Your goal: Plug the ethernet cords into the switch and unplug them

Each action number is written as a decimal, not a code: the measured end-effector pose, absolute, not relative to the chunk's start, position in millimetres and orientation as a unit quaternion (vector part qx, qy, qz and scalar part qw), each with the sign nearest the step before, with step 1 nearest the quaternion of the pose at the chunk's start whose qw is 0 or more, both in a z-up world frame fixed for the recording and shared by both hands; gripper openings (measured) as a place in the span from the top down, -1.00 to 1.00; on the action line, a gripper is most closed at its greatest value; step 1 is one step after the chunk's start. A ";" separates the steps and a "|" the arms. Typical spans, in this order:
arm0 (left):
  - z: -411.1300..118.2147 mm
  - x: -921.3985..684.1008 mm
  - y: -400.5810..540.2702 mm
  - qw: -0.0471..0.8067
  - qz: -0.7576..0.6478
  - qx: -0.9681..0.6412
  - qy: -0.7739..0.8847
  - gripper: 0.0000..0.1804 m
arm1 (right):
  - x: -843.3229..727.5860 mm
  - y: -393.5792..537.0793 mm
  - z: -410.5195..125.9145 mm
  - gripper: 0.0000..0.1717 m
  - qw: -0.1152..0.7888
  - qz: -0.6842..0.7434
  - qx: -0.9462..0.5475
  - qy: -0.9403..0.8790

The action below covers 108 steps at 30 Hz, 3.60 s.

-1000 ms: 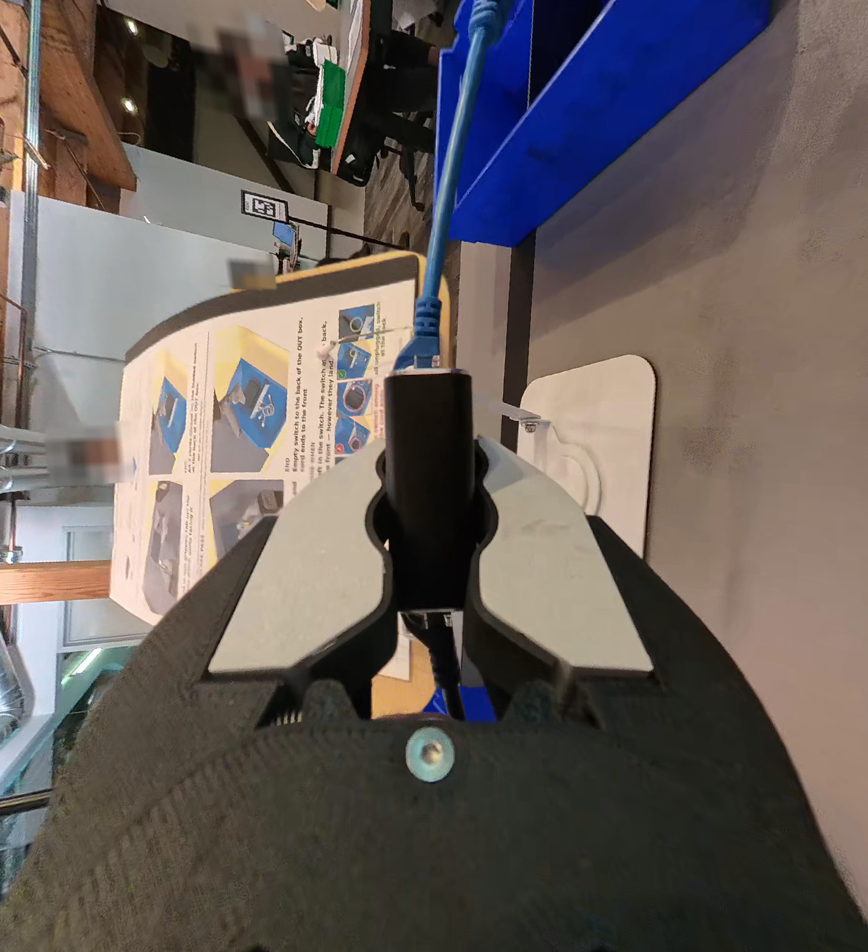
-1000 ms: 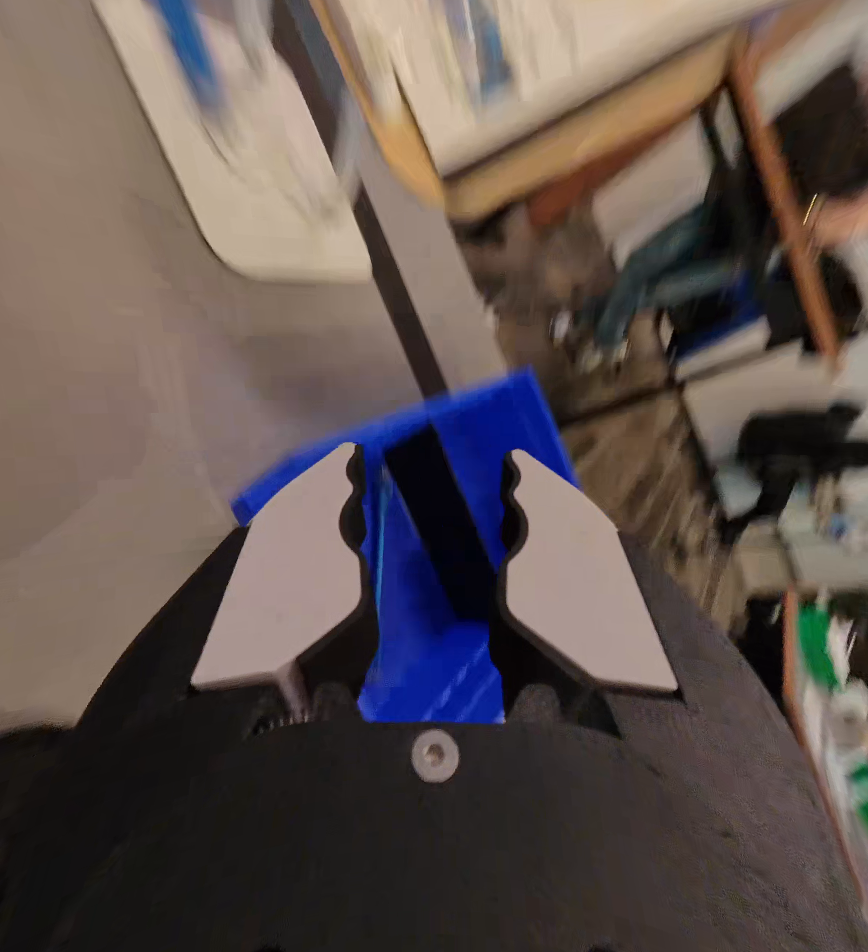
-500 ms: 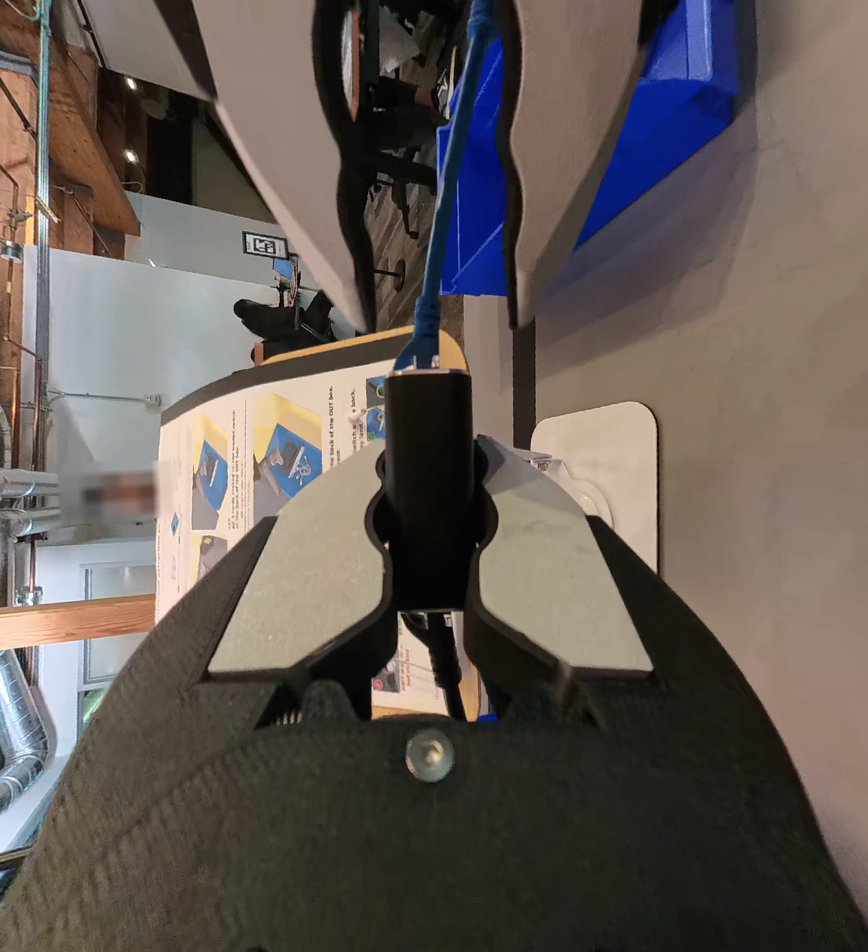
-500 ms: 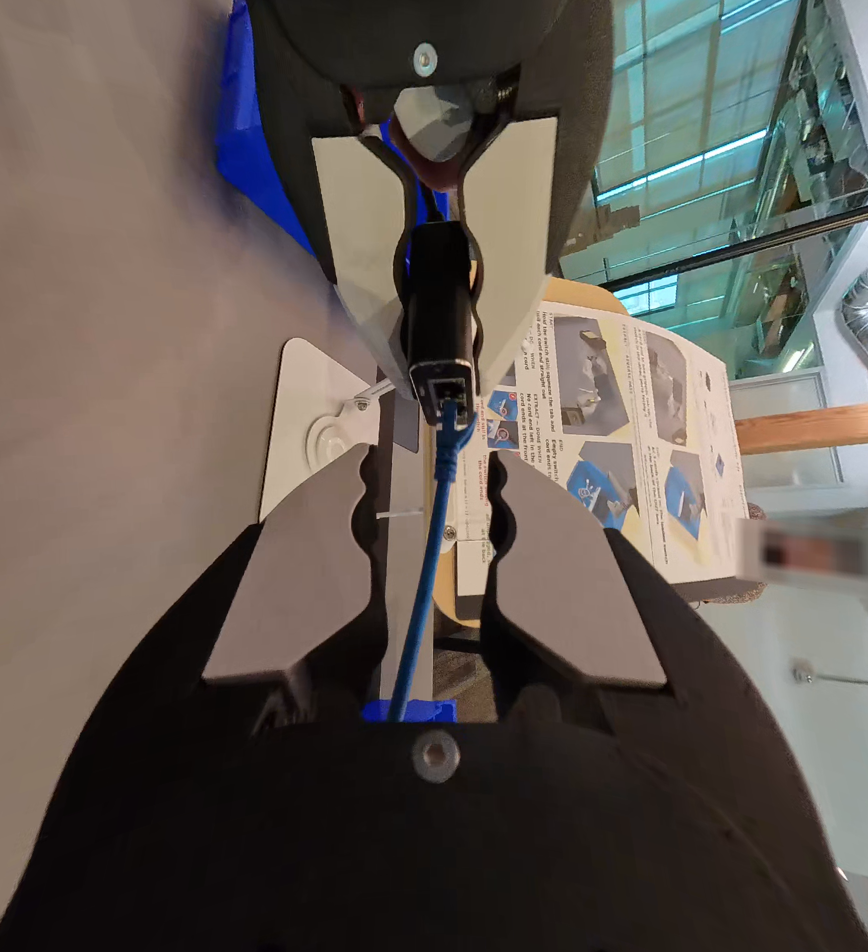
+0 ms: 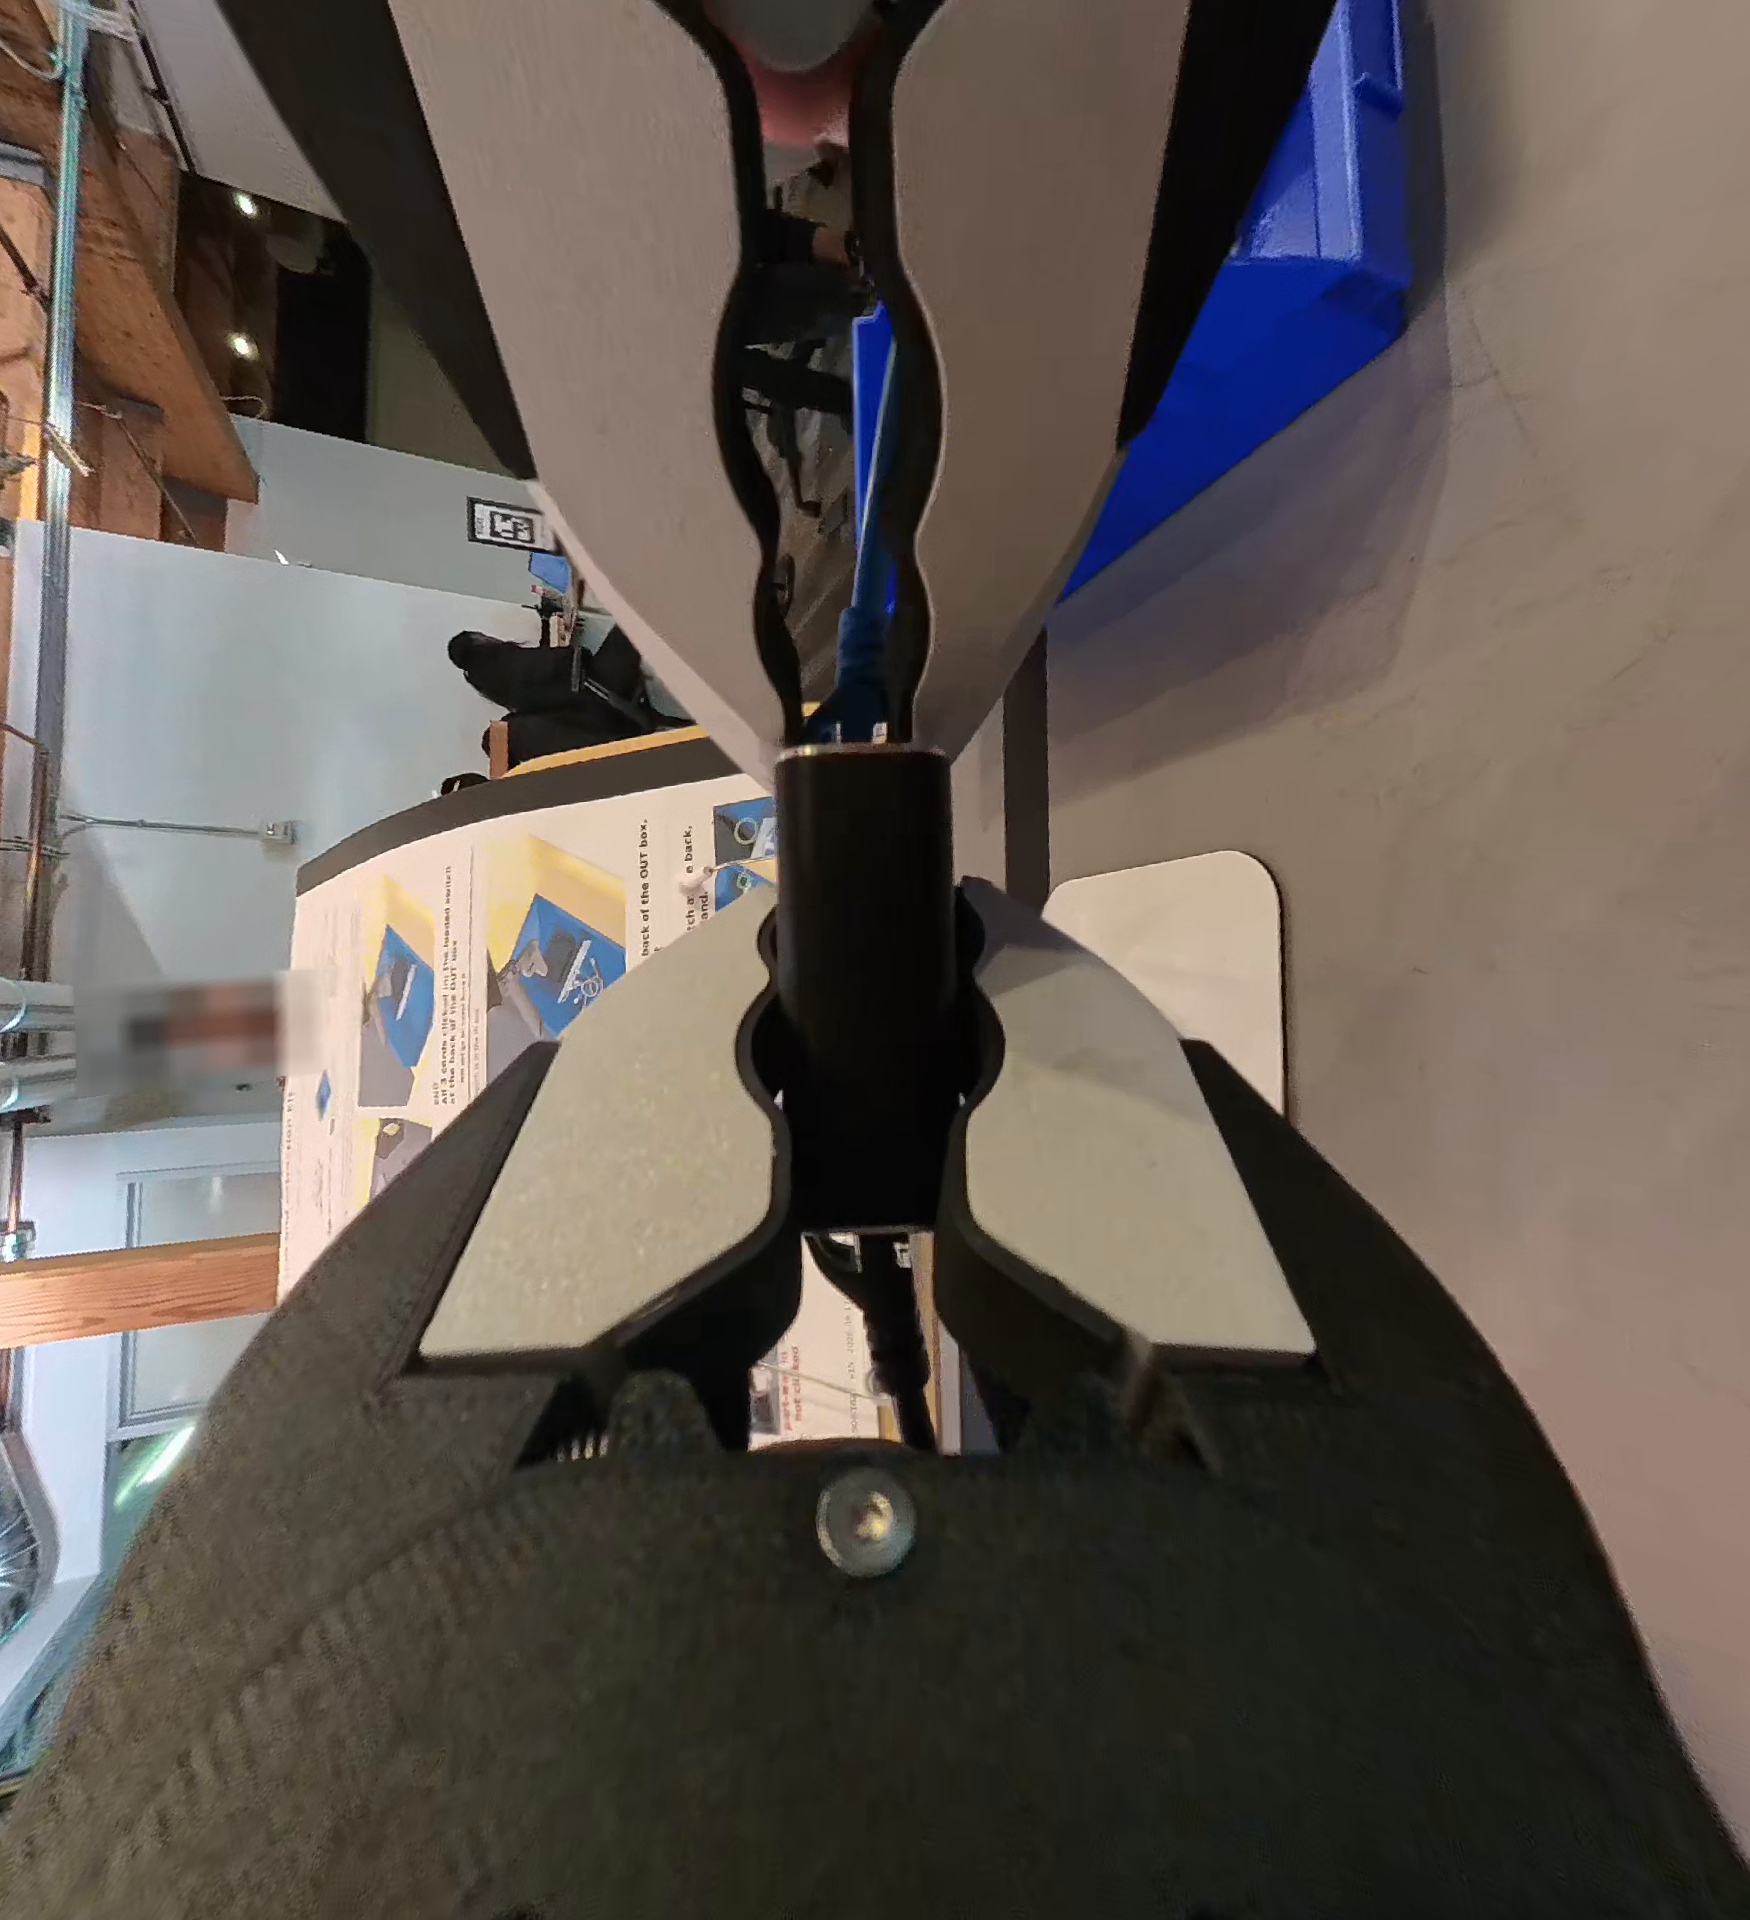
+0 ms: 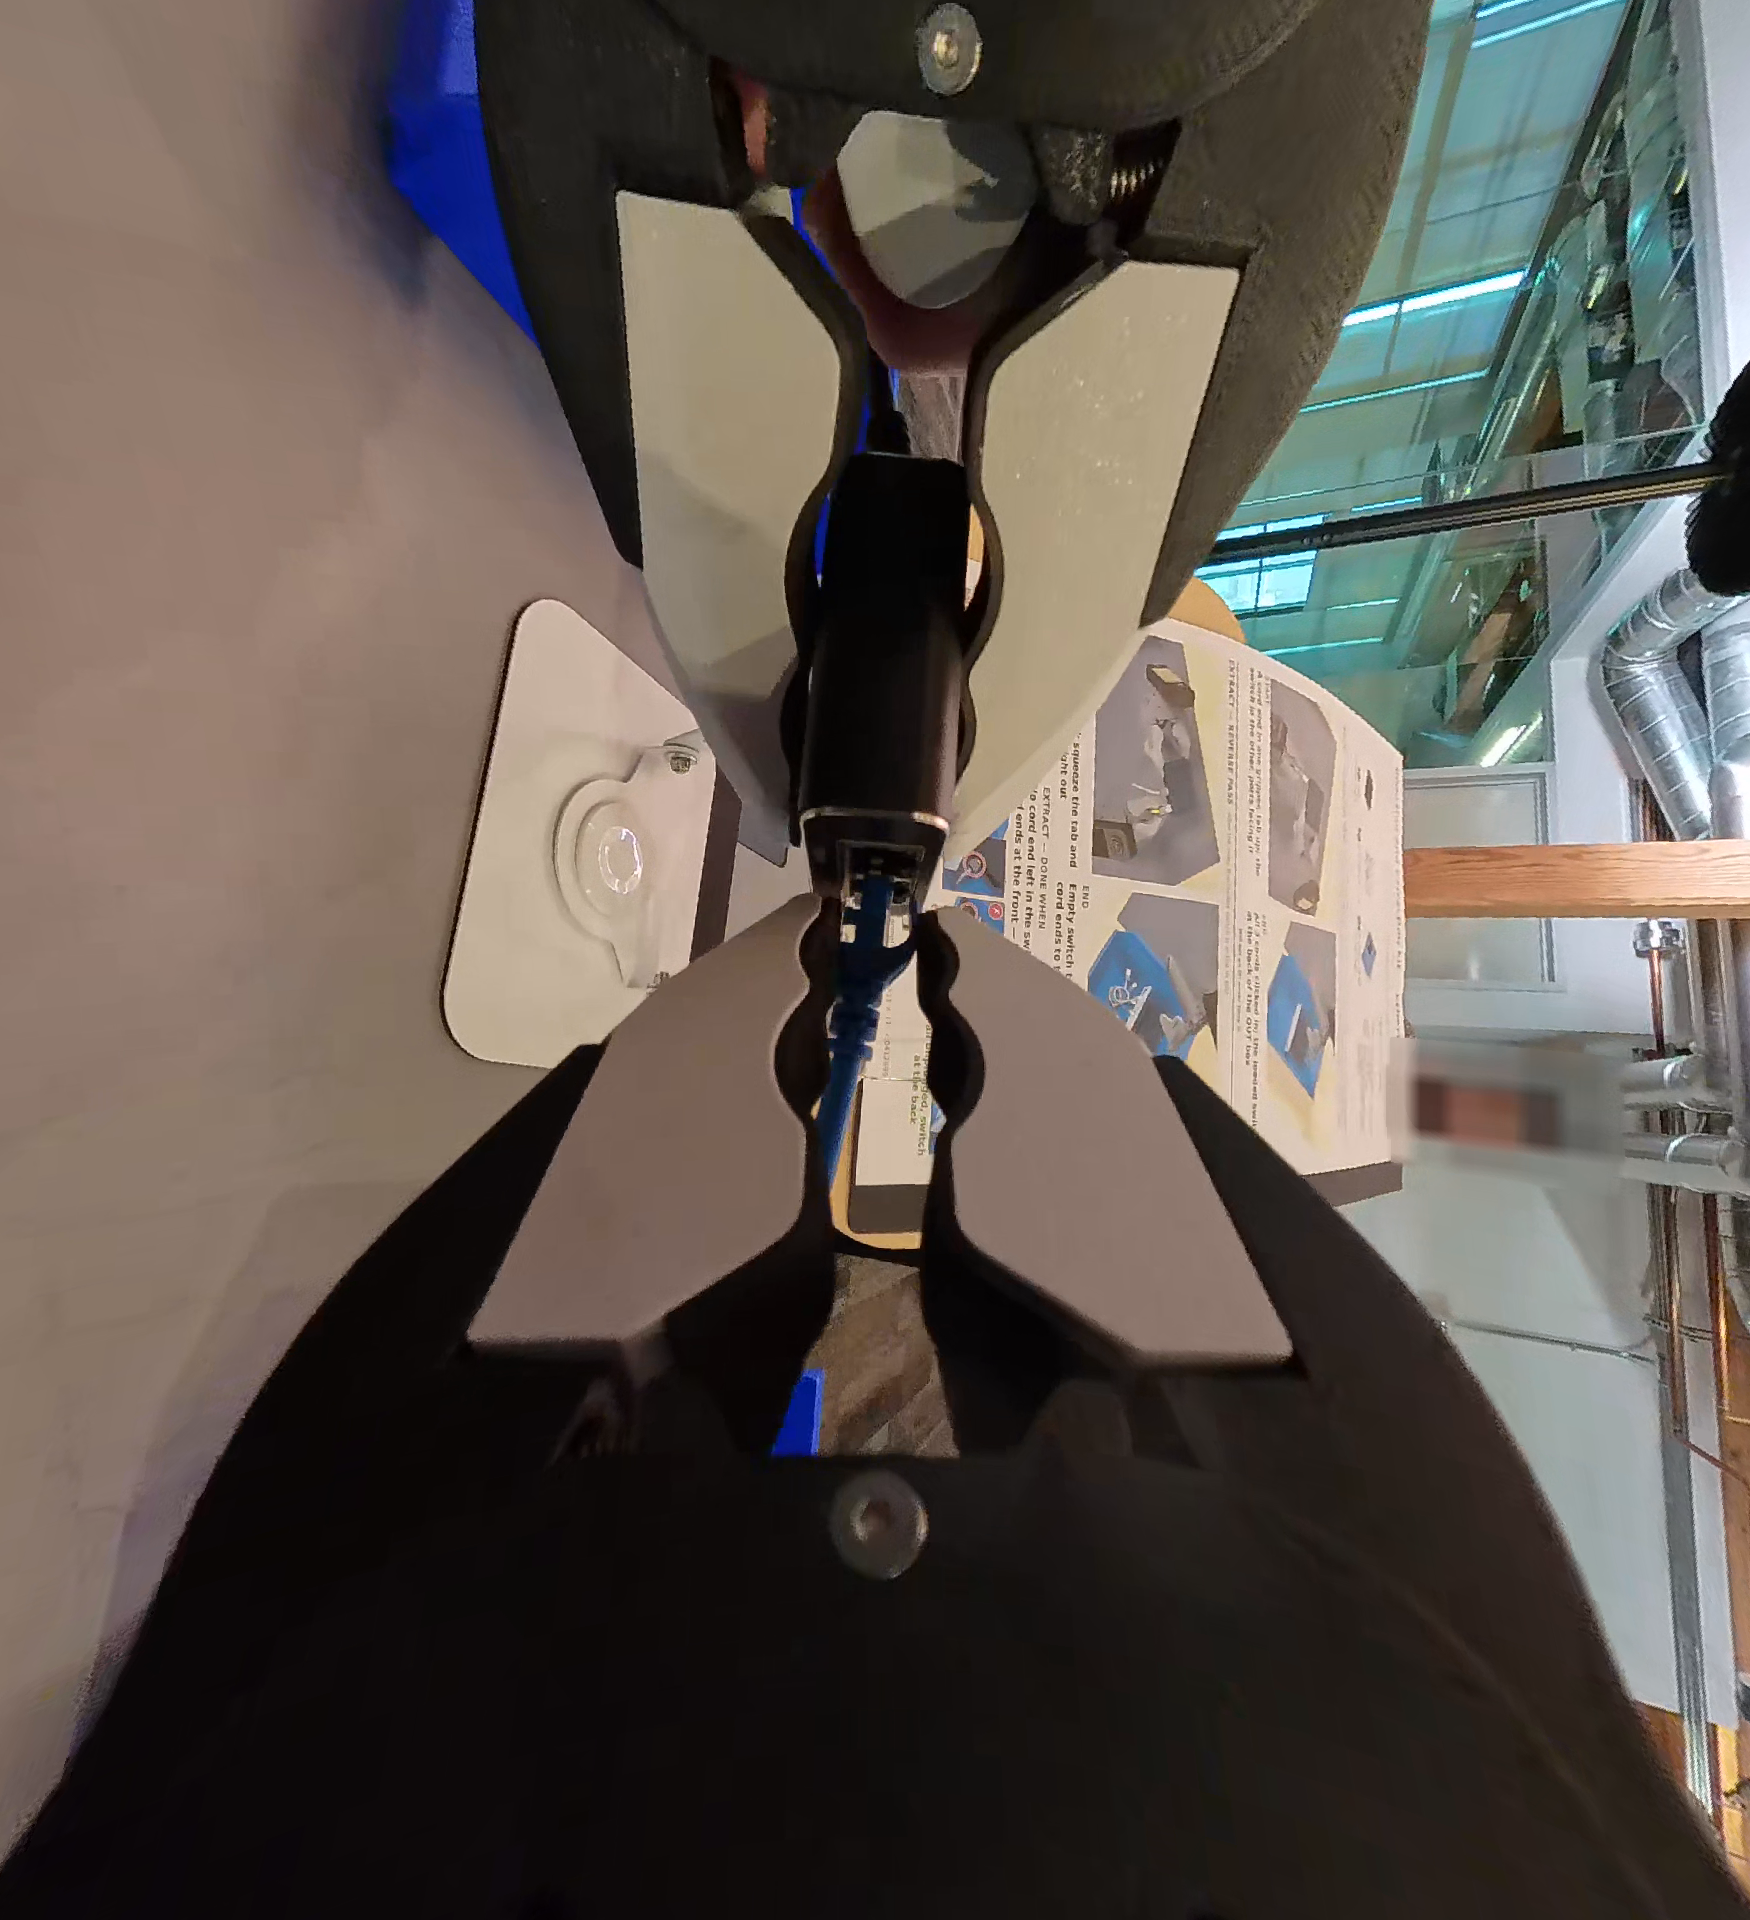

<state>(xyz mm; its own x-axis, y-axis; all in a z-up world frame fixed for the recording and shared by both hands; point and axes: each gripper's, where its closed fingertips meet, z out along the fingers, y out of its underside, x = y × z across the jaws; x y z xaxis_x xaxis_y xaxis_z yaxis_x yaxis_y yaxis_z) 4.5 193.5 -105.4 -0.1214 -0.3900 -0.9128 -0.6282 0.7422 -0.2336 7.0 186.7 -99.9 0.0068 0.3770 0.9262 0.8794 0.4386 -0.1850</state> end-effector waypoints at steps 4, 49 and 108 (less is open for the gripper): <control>-111.1 5.5 190.6 0.553 0.093 -0.346 0.752 0.71 | 8.2 184.5 -105.5 0.85 0.498 -0.242 -0.492 -0.672; -126.3 -6.4 195.5 0.520 0.097 -0.390 0.754 0.70 | 9.6 176.0 -112.7 0.86 0.517 -0.137 -0.554 -0.638; -105.7 -5.2 186.2 0.478 0.055 -0.417 0.771 0.71 | 9.4 161.0 -84.4 1.00 0.474 0.003 -0.531 -0.703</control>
<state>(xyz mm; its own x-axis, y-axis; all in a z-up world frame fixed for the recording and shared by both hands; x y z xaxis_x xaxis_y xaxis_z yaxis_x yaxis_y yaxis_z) -5.2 186.2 -105.7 -0.1946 -0.5910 -0.7829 -0.6961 0.6455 -0.3143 9.4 161.0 -84.4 0.0127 0.7485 0.6630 0.7435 0.4364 -0.5068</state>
